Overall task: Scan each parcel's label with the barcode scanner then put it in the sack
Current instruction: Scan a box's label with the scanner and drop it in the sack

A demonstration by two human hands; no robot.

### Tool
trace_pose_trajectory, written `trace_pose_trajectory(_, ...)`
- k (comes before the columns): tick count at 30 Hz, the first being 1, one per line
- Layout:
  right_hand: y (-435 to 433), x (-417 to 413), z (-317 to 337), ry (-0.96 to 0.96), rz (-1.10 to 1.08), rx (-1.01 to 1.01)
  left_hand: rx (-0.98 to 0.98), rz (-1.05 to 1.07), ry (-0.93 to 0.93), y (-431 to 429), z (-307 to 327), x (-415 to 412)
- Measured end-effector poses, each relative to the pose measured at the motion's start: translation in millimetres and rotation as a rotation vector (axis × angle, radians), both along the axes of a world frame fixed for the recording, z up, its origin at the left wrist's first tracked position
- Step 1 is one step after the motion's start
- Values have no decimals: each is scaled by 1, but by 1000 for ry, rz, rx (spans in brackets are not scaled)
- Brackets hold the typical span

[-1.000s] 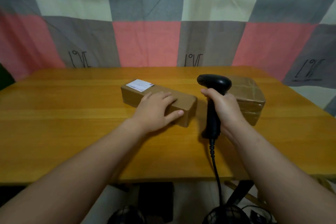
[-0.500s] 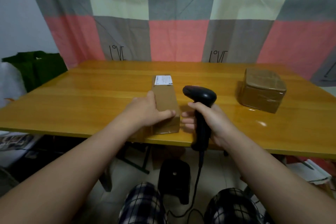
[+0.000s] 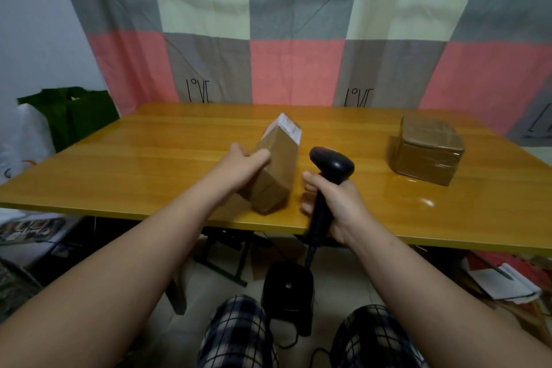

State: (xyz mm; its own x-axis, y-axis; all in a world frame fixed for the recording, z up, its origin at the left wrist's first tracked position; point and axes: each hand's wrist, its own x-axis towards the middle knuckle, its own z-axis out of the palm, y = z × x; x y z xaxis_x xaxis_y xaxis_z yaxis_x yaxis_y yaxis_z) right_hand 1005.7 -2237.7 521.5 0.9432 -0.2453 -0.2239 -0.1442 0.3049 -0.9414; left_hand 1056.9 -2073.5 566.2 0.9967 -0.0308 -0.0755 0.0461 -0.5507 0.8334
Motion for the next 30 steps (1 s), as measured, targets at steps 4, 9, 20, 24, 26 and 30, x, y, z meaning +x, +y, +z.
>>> trace_pose_trajectory(4, 5, -9, 8, -41, 46, 57, -619, 85, 45, -8, -13, -17)
trace_pose_trajectory(9, 7, -16, 21, -175, 112, 45, -831, -21, 44, -17, -24, -29)
trace_pose_trajectory(20, -57, -21, 36, -175, 398, -432, -729, 22, -213, 52, 4, 13)
trace_pose_trajectory(24, -64, -22, 38, -163, 484, -454, -643, -51, -113, 68, -10, 13)
trace_pose_trajectory(26, -60, -17, 37, -152, 429, -537, -661, 3, -142, 72, -18, 13)
trace_pose_trajectory(30, -41, 1, 28, -191, -3, -554, -679, 118, -207, 73, -36, 9)
